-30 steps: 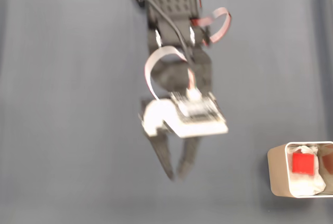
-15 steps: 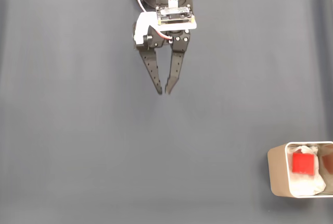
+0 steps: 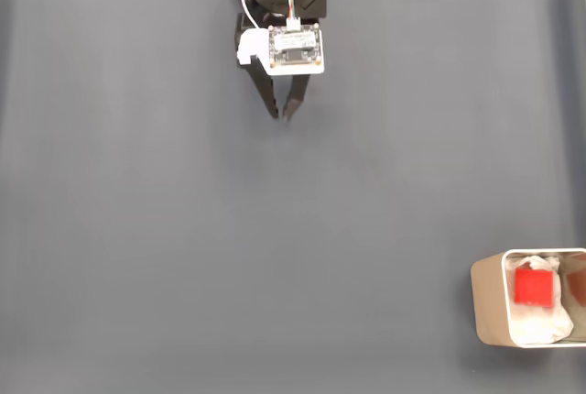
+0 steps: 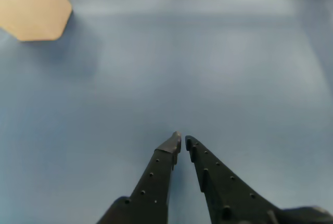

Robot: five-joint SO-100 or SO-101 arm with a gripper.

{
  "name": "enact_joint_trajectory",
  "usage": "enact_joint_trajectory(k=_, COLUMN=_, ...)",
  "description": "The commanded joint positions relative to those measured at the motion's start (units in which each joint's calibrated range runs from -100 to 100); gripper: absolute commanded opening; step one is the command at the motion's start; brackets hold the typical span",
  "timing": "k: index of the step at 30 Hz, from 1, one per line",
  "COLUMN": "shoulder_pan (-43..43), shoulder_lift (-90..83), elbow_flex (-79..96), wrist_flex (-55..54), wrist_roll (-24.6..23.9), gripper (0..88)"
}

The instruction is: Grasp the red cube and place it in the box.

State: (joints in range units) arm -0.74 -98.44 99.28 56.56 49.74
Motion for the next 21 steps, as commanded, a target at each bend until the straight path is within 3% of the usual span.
enact_joint_trajectory(k=1, shoulder_pan=0.1, shoulder_lift=-1.56, elbow_flex=0.54, wrist_flex=10.24, wrist_roll=-0.44, gripper=0.0)
enact_joint_trajectory(k=8, shoulder_pan=0.46, shoulder_lift=-1.56, elbow_flex=0.54, wrist_flex=19.26, wrist_roll=0.0, gripper=0.0)
enact_joint_trajectory(k=21, shoulder_pan=0.6, shoulder_lift=-1.56, elbow_flex=0.54, wrist_flex=19.34, wrist_roll=-0.44, gripper=0.0)
